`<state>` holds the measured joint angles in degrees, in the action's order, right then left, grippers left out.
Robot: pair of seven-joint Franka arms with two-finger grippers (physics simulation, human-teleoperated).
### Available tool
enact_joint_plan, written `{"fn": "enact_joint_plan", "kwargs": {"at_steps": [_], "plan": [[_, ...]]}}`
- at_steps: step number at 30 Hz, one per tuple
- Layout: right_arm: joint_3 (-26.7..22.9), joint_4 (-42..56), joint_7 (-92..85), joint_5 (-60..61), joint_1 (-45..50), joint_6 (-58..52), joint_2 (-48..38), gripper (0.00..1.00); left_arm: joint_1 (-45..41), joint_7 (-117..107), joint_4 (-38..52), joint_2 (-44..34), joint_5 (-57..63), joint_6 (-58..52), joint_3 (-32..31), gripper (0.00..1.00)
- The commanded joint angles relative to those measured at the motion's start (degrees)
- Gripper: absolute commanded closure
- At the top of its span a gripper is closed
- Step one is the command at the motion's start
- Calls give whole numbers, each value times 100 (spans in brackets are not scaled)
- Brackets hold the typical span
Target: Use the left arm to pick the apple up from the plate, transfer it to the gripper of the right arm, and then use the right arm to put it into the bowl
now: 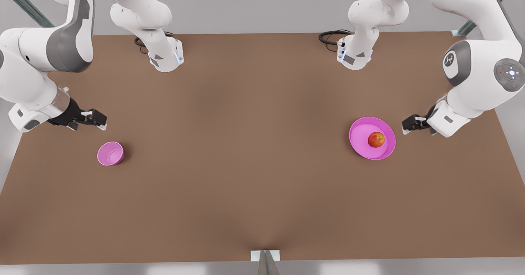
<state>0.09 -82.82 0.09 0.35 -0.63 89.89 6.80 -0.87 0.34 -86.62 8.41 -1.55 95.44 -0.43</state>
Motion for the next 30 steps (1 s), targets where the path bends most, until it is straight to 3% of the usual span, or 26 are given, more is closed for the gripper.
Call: {"fn": "enact_joint_plan", "kwargs": {"at_steps": [1, 4, 8, 12, 30], "plan": [[0, 3, 96, 9, -16, 64, -4, 0, -1, -316, 5, 3, 32, 239, -1, 0], [0, 3, 96, 9, -16, 64, -4, 0, 17, -307, -468, 205, 24, 423, 7, 0], [0, 3, 87, 9, -34, 55, -4, 0, 193, -289, -2815, -216, -161, 2681, 25, 0], [0, 3, 78, 9, -25, 37, -4, 0, 369, -34, -4029, -59, -258, 4202, 34, 0], [26, 91, 105, 9, 28, 72, 14, 0, 360, 1, -4293, 961, -223, 4387, 34, 0]]}}
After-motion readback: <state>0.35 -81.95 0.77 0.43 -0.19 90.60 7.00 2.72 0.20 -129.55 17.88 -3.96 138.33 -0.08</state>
